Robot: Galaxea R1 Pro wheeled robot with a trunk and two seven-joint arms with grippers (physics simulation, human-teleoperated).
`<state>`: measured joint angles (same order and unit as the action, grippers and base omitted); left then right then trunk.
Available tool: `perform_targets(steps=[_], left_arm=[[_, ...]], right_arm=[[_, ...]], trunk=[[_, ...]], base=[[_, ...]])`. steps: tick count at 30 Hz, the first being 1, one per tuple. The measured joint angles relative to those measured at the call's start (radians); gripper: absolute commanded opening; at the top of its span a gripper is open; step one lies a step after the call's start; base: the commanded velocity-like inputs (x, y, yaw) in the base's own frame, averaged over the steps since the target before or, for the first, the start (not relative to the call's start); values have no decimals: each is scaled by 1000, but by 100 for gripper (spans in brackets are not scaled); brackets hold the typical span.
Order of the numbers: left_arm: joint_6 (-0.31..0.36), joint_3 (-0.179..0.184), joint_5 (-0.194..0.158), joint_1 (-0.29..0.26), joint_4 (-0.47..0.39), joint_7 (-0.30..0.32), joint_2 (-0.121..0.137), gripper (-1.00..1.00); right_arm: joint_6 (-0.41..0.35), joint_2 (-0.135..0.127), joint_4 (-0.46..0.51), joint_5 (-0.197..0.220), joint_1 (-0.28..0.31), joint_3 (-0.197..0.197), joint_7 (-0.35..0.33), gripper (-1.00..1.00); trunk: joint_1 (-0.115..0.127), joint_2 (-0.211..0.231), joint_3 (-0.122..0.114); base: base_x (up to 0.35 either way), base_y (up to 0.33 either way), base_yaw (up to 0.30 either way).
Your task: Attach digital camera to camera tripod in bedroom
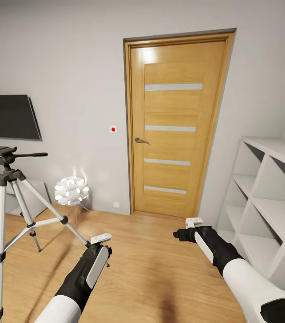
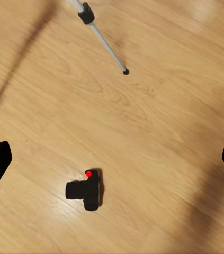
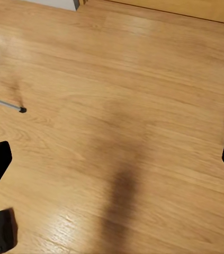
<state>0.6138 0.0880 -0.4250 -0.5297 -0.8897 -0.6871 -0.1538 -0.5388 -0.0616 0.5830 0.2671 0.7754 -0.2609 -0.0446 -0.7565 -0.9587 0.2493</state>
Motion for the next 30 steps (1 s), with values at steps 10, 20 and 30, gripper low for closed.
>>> perform_targets(steps=[10,20,30], left_arm=[[0,1,1,0,-4,-3,0,100],[-1,1,1,0,-6,-3,0,100],[-1,1,0,0,-7,-1,0,100]], right_arm=[[0,0,0,0,0,0,0,100],[22,1,0,0,0,-1,0,100],[30,2,0,0,0,-1,0,100]], trunk=[[-38,-70,31],[-77,-140,63],[-115,-210,94]], base=[[0,0,0],[0,0,0],[0,0,0]])
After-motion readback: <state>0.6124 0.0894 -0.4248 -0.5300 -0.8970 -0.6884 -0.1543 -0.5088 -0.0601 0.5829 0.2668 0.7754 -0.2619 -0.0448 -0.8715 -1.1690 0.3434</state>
